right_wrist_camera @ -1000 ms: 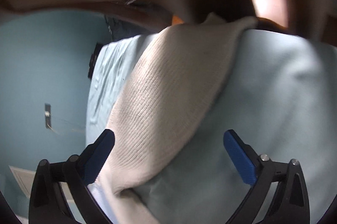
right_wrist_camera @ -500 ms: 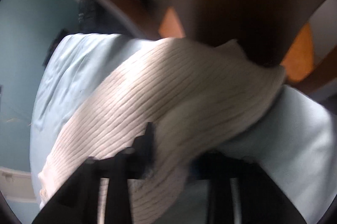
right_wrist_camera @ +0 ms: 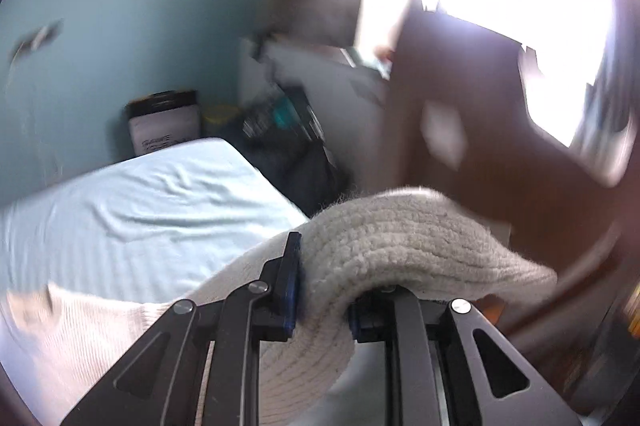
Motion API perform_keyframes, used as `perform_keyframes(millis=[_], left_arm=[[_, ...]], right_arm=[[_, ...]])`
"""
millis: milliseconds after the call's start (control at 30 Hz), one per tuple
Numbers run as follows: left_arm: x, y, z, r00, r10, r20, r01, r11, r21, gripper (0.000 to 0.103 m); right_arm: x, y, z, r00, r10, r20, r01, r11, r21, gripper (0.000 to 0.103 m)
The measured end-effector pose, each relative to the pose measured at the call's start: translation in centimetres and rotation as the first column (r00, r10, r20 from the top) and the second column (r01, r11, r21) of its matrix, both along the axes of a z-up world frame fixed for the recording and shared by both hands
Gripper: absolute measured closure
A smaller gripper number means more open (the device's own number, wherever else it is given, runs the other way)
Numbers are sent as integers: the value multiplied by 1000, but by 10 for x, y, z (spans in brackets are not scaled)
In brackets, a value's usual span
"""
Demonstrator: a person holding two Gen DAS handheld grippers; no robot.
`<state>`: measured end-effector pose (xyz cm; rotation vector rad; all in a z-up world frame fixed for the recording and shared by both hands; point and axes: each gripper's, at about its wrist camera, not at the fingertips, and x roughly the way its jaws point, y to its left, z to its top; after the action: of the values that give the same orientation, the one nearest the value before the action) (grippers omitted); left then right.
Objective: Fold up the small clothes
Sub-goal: 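Fold the cream sleeve across the sweater body with the right gripper, release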
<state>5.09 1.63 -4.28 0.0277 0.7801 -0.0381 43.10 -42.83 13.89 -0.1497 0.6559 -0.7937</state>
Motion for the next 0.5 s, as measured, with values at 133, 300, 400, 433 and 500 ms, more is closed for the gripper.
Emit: perform_keyframes(millis=[133, 300, 400, 433, 500], left_arm=[[-5, 6, 6, 1000, 6, 23, -5, 1000, -22, 0], [-10, 9, 7, 999, -1, 35, 1, 1000, -16, 0], [-12, 12, 9, 1000, -2, 28, 3, 999, -33, 0], [-12, 13, 10, 1000, -3, 27, 4, 999, -39, 0], [-13, 14, 12, 1000, -9, 30, 10, 998, -54, 0]], right_arm=[[47, 129, -31, 954, 274, -119, -296, 924, -243, 89], [43, 278, -126, 745, 596, -299, -658, 729, -188, 59], [20, 318, -176, 675, 648, -353, -715, 692, -95, 3], [6, 314, -190, 664, 650, -370, -720, 690, -80, 3], [-8, 289, -217, 641, 639, -425, -719, 694, -40, 3]])
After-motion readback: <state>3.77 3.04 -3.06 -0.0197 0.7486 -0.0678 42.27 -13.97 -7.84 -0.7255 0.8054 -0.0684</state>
